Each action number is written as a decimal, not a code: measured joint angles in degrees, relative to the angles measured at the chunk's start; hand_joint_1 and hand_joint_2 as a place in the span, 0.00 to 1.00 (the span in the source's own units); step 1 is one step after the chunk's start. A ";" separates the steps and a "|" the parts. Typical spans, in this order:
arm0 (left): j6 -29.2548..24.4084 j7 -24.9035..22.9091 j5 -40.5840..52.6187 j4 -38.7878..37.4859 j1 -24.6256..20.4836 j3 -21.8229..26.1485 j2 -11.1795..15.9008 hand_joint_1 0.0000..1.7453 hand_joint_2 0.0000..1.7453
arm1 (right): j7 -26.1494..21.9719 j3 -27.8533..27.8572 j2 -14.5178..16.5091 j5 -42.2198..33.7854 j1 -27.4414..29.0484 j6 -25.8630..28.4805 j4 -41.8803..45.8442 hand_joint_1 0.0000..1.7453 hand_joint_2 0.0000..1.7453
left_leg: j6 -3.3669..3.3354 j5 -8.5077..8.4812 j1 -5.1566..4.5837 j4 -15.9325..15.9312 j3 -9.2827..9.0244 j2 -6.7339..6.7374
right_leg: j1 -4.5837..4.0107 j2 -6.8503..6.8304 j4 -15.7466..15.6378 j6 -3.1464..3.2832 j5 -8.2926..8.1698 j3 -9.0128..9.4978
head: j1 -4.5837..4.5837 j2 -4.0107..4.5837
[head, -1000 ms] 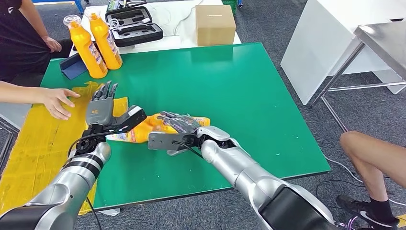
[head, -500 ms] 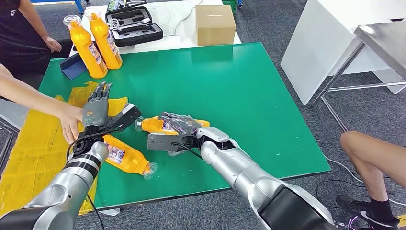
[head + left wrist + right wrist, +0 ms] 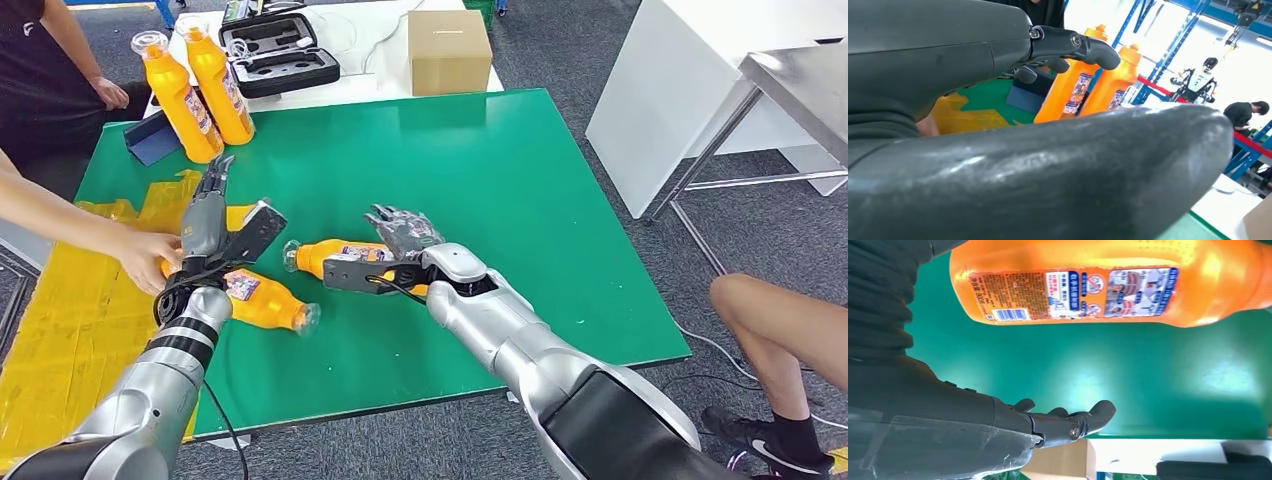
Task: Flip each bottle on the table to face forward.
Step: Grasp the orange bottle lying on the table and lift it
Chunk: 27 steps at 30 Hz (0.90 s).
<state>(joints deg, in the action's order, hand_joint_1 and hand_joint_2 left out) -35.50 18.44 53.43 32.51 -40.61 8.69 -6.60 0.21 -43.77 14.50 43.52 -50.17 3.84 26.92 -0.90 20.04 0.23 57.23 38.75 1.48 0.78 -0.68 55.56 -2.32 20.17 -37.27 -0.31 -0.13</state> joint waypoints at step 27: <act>9.77 4.13 -18.35 13.93 3.78 -6.50 -5.17 0.00 0.00 | 6.68 3.80 -0.03 6.19 0.80 -5.67 -8.81 0.00 1.00 | -0.01 0.00 -0.01 0.01 0.05 0.00 | 0.01 0.00 -0.01 -0.01 -0.01 -0.03 | 0.00 0.00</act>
<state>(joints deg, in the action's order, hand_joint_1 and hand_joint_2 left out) -25.73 22.56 35.09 46.44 -36.83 2.20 -11.78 6.89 -39.97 14.47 49.72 -49.36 -1.83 18.11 -0.91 20.05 0.22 57.23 38.80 1.48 0.79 -0.69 55.55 -2.33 20.16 -37.31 -0.31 -0.13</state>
